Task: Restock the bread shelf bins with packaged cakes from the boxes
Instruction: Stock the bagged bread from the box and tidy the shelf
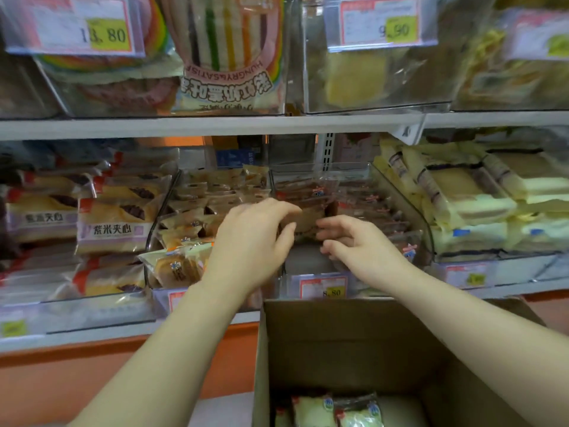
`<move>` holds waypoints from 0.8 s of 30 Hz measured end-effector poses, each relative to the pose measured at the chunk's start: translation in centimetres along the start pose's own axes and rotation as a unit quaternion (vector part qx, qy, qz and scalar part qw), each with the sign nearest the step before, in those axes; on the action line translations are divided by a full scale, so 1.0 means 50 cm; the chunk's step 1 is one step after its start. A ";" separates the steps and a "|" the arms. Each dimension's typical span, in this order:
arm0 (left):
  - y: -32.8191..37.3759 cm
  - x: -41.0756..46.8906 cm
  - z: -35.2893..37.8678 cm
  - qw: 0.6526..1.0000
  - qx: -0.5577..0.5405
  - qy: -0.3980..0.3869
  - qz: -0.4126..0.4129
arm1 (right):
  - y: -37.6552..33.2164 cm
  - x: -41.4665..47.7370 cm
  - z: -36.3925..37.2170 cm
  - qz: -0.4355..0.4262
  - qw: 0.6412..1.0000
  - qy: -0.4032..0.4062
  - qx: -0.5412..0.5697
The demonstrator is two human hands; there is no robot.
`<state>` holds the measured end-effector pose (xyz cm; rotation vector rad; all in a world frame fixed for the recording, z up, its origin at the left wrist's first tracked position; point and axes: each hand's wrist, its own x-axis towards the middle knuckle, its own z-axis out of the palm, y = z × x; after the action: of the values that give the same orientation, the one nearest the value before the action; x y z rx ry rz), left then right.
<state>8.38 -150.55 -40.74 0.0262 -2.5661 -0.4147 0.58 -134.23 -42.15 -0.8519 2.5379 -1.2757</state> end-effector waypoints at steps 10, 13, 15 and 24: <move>-0.002 -0.167 0.080 0.992 -0.077 -0.062 -0.074 | 0.171 -0.198 0.048 0.004 0.982 -0.119 -0.149; -0.019 -0.165 0.106 0.989 -0.062 -0.106 -0.087 | 0.260 -0.209 0.086 0.044 0.946 -0.234 -0.221; -0.024 -0.149 0.117 0.991 -0.046 -0.105 -0.075 | 0.316 -0.210 0.111 0.085 0.907 -0.303 -0.280; -0.020 -0.130 0.153 0.998 -0.028 -0.053 -0.022 | 0.461 -0.208 0.266 0.112 0.795 -0.482 -0.350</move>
<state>9.95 -148.63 -50.49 0.0412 -2.6611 -0.5177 4.85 -126.59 -69.34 -0.9215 2.0415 0.2638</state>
